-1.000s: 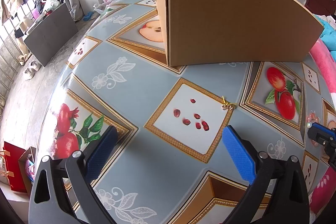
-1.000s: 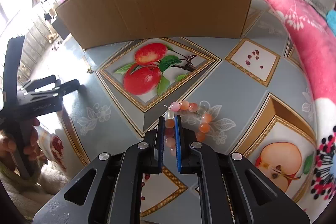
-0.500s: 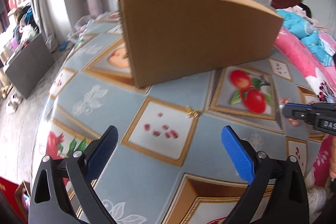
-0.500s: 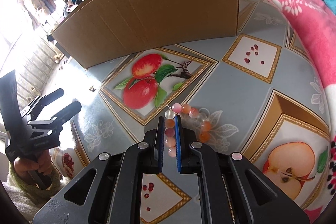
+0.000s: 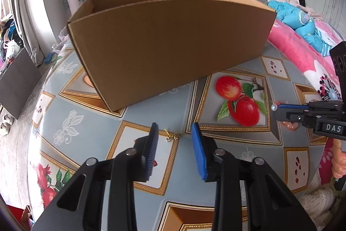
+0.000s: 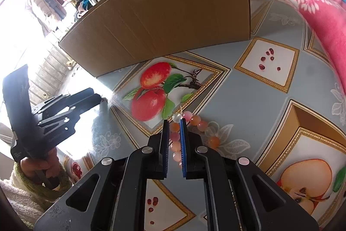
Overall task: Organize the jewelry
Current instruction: 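Close the left gripper on the gold earring while the right gripper lifts the bracelet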
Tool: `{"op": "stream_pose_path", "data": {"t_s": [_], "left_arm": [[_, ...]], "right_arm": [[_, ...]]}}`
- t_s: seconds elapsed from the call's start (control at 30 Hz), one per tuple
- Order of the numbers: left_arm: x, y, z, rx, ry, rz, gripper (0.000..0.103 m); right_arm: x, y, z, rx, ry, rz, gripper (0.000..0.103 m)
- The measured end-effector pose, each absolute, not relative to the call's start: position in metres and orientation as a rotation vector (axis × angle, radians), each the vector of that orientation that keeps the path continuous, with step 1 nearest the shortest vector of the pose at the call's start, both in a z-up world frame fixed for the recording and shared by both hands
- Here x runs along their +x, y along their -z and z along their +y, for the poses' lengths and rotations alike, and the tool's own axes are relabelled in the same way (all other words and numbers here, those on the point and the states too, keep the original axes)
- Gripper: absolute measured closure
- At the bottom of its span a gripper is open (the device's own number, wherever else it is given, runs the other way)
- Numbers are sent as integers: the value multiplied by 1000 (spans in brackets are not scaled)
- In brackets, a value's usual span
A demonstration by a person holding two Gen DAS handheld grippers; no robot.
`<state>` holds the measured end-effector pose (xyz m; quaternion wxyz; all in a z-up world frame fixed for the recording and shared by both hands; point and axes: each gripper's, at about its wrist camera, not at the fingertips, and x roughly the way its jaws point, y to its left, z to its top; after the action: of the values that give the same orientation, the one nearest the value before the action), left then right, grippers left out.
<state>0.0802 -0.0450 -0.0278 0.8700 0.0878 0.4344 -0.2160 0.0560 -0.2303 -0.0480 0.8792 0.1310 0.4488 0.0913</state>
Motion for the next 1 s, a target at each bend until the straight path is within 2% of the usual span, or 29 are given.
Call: {"op": "stream_pose_path", "data": {"t_s": [0.2, 0.33, 0.53, 0.77, 1.0], "left_arm": [[83, 35, -50, 241, 417, 927, 82], [80, 36, -56, 284, 416, 915, 99], [76, 26, -54, 256, 449, 896, 102], [69, -25, -24, 92, 509, 825, 102], [57, -77, -5, 11, 571, 717, 102]], "right_arm": [[57, 50, -234, 307, -213, 928, 96], [54, 50, -235, 324, -220, 921, 96], [52, 49, -240, 340, -216, 912, 96], [38, 29, -253, 431, -258, 847, 96], [24, -17, -259, 467, -305, 719, 96]]}}
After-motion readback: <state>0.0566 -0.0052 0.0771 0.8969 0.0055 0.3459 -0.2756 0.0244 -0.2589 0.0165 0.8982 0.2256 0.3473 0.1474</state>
